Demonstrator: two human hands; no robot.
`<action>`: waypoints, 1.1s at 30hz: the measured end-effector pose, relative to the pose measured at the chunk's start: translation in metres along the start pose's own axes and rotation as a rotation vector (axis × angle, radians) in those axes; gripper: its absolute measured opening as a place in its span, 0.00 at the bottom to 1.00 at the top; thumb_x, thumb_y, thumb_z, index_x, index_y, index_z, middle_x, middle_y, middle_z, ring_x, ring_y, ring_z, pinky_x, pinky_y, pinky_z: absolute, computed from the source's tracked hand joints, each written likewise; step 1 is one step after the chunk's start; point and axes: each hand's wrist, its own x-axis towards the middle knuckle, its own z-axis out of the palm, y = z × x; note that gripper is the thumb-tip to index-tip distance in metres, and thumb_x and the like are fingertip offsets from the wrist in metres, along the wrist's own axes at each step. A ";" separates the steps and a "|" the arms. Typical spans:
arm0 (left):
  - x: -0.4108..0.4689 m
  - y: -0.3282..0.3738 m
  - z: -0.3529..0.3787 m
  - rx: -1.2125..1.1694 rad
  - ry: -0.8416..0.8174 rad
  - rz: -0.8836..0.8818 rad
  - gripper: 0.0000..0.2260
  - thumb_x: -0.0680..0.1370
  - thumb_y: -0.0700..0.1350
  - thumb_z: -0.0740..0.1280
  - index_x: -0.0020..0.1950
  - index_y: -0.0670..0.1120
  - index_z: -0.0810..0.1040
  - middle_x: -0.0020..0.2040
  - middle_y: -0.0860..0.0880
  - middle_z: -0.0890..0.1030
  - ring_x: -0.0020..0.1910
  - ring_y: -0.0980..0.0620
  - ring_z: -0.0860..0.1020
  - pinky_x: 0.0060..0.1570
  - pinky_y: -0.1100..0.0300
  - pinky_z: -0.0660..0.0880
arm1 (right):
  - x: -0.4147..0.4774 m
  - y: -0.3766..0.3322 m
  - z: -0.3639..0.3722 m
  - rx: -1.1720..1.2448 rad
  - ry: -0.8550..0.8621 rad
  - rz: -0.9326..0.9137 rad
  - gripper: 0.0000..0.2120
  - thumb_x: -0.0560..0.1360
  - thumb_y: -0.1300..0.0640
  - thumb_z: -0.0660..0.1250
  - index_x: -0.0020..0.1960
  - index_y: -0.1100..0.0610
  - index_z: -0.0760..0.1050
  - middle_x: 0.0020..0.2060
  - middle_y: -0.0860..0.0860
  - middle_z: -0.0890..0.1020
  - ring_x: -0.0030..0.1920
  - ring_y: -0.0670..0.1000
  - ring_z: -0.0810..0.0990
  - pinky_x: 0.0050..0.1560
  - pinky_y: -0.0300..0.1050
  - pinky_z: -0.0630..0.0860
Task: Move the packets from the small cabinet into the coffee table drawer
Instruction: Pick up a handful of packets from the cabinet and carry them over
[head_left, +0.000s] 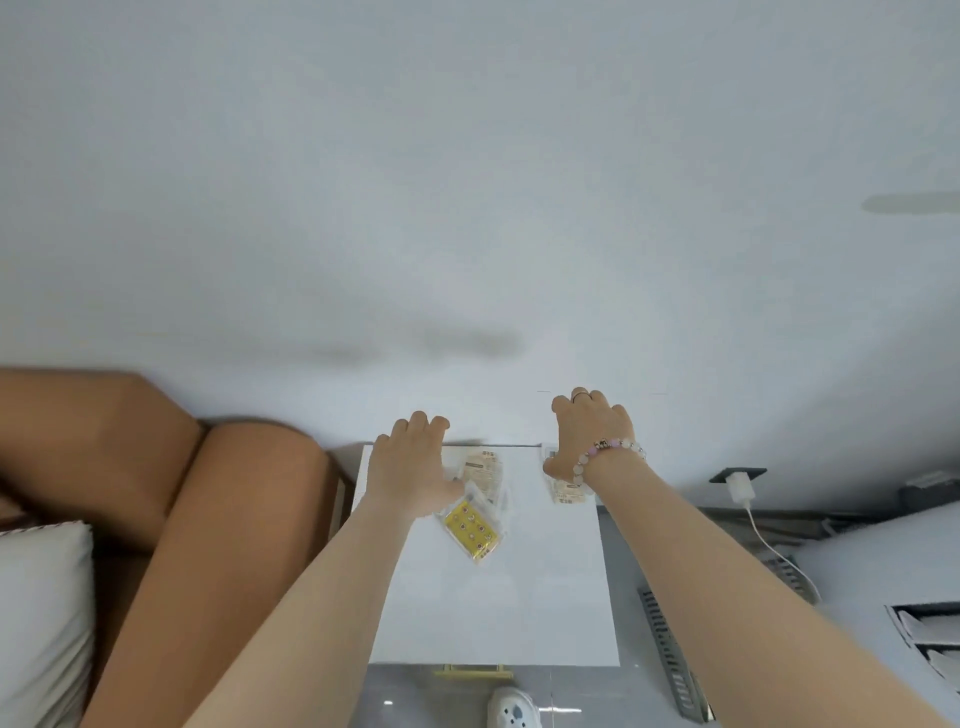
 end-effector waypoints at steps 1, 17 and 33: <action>0.002 -0.002 0.013 0.001 -0.036 -0.002 0.29 0.73 0.58 0.65 0.70 0.49 0.63 0.62 0.50 0.69 0.61 0.49 0.69 0.54 0.57 0.68 | 0.004 0.001 0.013 0.001 -0.044 0.008 0.23 0.72 0.51 0.64 0.64 0.55 0.66 0.60 0.51 0.70 0.61 0.51 0.69 0.52 0.42 0.67; 0.041 -0.050 0.215 -0.216 -0.252 -0.333 0.39 0.70 0.58 0.70 0.74 0.46 0.55 0.69 0.49 0.63 0.67 0.49 0.64 0.61 0.58 0.67 | 0.072 -0.028 0.212 0.472 -0.452 0.450 0.25 0.77 0.42 0.59 0.67 0.58 0.67 0.63 0.54 0.73 0.63 0.55 0.73 0.57 0.48 0.72; 0.101 -0.059 0.279 -0.298 -0.295 -0.188 0.64 0.57 0.67 0.76 0.78 0.48 0.39 0.78 0.47 0.37 0.76 0.47 0.36 0.74 0.52 0.43 | 0.148 -0.082 0.276 0.627 -0.260 0.678 0.43 0.64 0.27 0.65 0.63 0.60 0.66 0.57 0.55 0.75 0.58 0.57 0.76 0.57 0.56 0.75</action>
